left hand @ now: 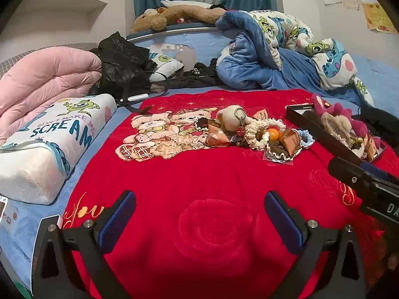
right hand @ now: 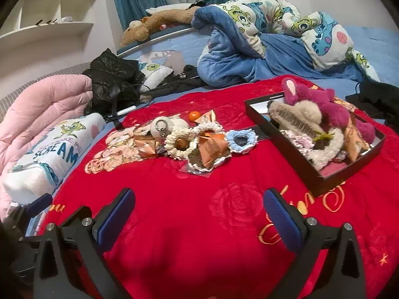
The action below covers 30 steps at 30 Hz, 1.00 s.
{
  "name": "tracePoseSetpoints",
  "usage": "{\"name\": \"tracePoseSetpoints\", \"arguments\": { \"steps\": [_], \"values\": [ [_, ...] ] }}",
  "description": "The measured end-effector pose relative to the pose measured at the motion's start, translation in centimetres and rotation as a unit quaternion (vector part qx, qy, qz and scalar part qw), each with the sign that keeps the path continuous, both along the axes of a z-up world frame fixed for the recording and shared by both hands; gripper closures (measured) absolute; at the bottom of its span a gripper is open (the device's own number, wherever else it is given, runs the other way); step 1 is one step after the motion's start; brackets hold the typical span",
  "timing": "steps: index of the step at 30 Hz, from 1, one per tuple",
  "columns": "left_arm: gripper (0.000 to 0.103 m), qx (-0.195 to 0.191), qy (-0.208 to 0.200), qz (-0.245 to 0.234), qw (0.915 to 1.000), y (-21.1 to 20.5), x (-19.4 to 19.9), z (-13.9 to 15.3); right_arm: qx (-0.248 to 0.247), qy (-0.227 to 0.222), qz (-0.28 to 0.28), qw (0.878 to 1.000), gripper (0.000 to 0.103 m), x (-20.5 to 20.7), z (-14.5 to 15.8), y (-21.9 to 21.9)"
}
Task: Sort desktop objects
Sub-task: 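Move both grippers toward the brown snack packets in the pile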
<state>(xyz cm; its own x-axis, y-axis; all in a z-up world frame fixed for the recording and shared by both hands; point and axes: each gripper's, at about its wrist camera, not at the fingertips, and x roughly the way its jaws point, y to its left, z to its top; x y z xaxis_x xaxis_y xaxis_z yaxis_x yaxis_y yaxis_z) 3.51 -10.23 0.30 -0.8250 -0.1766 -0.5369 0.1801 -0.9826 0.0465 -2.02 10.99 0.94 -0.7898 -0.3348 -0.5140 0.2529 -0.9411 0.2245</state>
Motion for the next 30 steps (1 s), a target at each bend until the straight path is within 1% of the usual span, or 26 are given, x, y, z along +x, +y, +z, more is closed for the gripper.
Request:
{"name": "tracePoseSetpoints", "arguments": {
  "steps": [2, 3, 5, 8, 11, 12, 14, 15, 18, 21, 23, 27, 30],
  "values": [
    [0.0, 0.01, -0.002, -0.004, 0.9999, 0.0, -0.1, 0.1, 0.0, -0.006, 0.0, 1.0, 0.009, 0.0, 0.0, -0.1],
    [0.0, 0.015, -0.003, -0.006, 0.9999, 0.0, -0.2, 0.1, 0.001, -0.012, -0.001, 1.0, 0.01, 0.0, 0.2, -0.2],
    [0.0, 0.017, -0.003, -0.011, 0.9998, 0.3, -0.4, 0.2, 0.002, -0.015, 0.002, 1.0, 0.011, 0.3, 0.7, -0.2],
    [0.0, 0.007, -0.004, -0.018, 0.9998, 0.9, -0.9, 0.3, 0.015, 0.006, 0.014, 1.0, 0.011, 0.8, 1.6, -0.4],
    [0.0, 0.001, -0.004, -0.023, 0.9997, 1.2, -2.2, 0.5, 0.016, 0.006, 0.01, 1.0, 0.012, 0.3, 1.4, -0.1],
    [0.0, 0.002, -0.005, -0.025, 0.9997, 1.1, -2.7, 0.6, 0.012, 0.0, 0.01, 1.0, 0.013, -0.2, 1.2, 0.0],
    [0.0, 0.009, -0.009, -0.026, 0.9996, 0.7, -4.0, 0.6, 0.013, -0.004, 0.011, 1.0, 0.023, -1.1, 1.0, 0.0],
    [0.0, 0.013, -0.012, -0.026, 0.9995, 0.5, -4.7, 0.6, 0.018, -0.002, 0.011, 1.0, 0.024, -1.7, 1.0, -0.2],
    [0.0, 0.021, -0.025, -0.021, 0.9992, -0.2, -7.2, 0.2, 0.023, -0.012, 0.022, 0.999, 0.025, -3.8, 0.7, -1.0],
    [0.0, 0.031, -0.035, -0.019, 0.9987, -0.8, -9.7, -0.3, 0.013, -0.019, 0.029, 0.999, 0.025, -6.3, 0.6, -1.5],
    [0.0, 0.03, -0.041, -0.02, 0.9985, -1.0, -11.4, -0.7, 0.013, -0.022, 0.03, 0.999, 0.025, -7.9, 0.4, -1.7],
    [0.0, 0.019, -0.058, -0.025, 0.9978, -1.7, -15.0, -1.7, 0.032, -0.033, 0.031, 0.998, 0.027, -10.9, -0.3, -2.3],
    [0.0, 0.017, -0.068, -0.021, 0.9973, -2.1, -17.6, -2.4, 0.041, -0.04, 0.019, 0.998, 0.027, -12.5, -0.9, -2.3]
  ]
}}
